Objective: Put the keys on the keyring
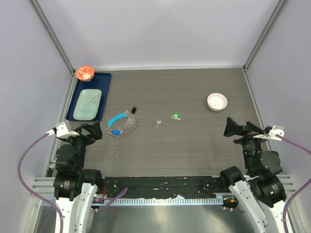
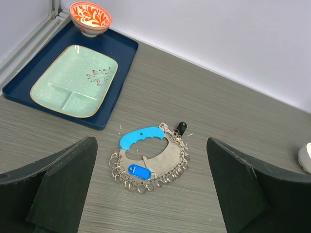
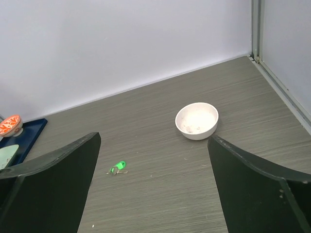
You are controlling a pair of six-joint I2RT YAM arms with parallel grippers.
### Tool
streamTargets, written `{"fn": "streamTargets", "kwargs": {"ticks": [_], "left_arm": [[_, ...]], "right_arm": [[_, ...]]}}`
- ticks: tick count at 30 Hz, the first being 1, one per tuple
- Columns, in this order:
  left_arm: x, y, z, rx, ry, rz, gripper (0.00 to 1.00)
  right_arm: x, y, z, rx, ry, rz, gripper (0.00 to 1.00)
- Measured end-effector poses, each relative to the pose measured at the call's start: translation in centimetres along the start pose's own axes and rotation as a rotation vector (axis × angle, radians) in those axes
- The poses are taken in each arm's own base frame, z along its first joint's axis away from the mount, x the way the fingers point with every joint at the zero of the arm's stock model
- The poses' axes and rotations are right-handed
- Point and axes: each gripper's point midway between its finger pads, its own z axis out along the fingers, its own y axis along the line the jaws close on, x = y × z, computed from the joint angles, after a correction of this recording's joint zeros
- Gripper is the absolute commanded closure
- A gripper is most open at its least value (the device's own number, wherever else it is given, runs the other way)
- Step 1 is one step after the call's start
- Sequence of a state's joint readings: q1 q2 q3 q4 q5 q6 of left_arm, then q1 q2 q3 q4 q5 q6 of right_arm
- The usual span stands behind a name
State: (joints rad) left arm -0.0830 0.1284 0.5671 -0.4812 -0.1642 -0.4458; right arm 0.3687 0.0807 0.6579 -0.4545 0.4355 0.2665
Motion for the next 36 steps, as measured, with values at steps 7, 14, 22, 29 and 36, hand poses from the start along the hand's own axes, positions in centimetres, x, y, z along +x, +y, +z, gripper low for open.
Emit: {"fn": "streamTargets", "kwargs": {"ticks": [7, 14, 22, 29, 36], "left_arm": [[0.5, 0.9, -0.1, -0.054, 0.012, -0.03, 0.0], [0.6, 2.1, -1.6, -0.098, -0.009, -0.056, 0.0], [1.3, 2.6, -2.5, -0.114, 0.012, -0.065, 0.0], [1.5, 2.2, -2.6, -0.09, 0.027, -0.063, 0.0], [1.8, 1.7, -2.6, -0.063, 0.043, -0.06, 0.0]], "right_arm": [[0.8, 1.1, 0.4, -0.052, 0.039, -0.008, 0.0], [5.5, 4.1, 2.7, -0.149, 0.262, -0.054, 0.0], [12.9, 9.5, 4.8, -0.366, 0.599, -0.041, 0.0], [21.2, 13.9, 5.5, -0.444, 0.889, -0.098, 0.0], [27.3, 20.5, 6.2, -0.481, 0.975, -0.295, 0.1]]}}
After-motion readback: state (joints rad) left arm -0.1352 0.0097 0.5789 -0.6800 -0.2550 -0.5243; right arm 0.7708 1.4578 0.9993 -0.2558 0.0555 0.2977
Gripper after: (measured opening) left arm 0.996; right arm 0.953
